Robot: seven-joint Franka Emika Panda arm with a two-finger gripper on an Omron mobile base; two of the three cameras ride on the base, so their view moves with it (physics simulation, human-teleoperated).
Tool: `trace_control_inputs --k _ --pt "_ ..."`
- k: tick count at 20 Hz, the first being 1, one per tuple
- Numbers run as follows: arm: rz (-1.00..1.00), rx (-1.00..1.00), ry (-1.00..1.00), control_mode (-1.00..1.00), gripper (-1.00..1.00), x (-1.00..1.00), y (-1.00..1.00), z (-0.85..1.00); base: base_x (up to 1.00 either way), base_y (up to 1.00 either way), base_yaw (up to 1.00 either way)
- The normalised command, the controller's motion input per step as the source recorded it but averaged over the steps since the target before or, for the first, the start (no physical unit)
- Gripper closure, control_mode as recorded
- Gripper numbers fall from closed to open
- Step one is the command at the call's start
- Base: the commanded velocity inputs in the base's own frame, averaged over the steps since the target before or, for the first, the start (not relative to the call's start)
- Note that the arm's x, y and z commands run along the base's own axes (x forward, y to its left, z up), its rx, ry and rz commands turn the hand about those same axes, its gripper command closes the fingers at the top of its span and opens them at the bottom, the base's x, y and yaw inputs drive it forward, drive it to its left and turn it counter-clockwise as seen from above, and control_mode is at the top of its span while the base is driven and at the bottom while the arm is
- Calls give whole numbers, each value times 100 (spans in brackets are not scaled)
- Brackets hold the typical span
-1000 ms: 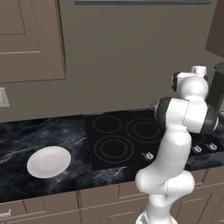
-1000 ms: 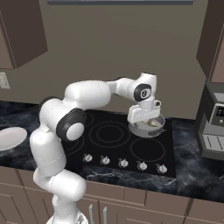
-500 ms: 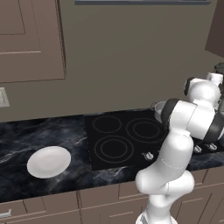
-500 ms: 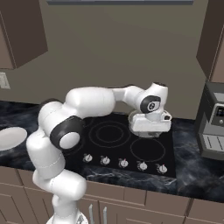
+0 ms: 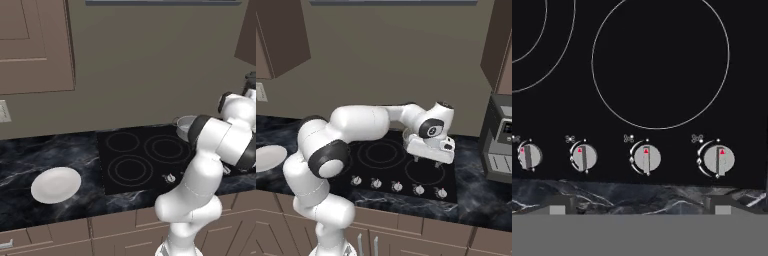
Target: Retrieve the frozen meat and place it in the pot on a burner. Then turn the burner on.
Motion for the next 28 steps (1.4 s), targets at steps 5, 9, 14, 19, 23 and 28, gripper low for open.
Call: trace_control_inputs --k 5,9,14,19,23,28 --pt "-12 -15 -1 -100 -100 -18 9 -28 0 0 0" --pt "0 -17 0 -100 -100 0 15 -34 0 0 0" --pt "0 -1 0 -100 -100 -1 0 -29 0 0 0" --pt "0 0 0 -100 -100 0 0 -28 0 0 0" --pt "0 0 0 -100 -100 0 0 -23 0 0 0" --pt "0 3 0 -100 -100 0 0 -18 0 0 0"
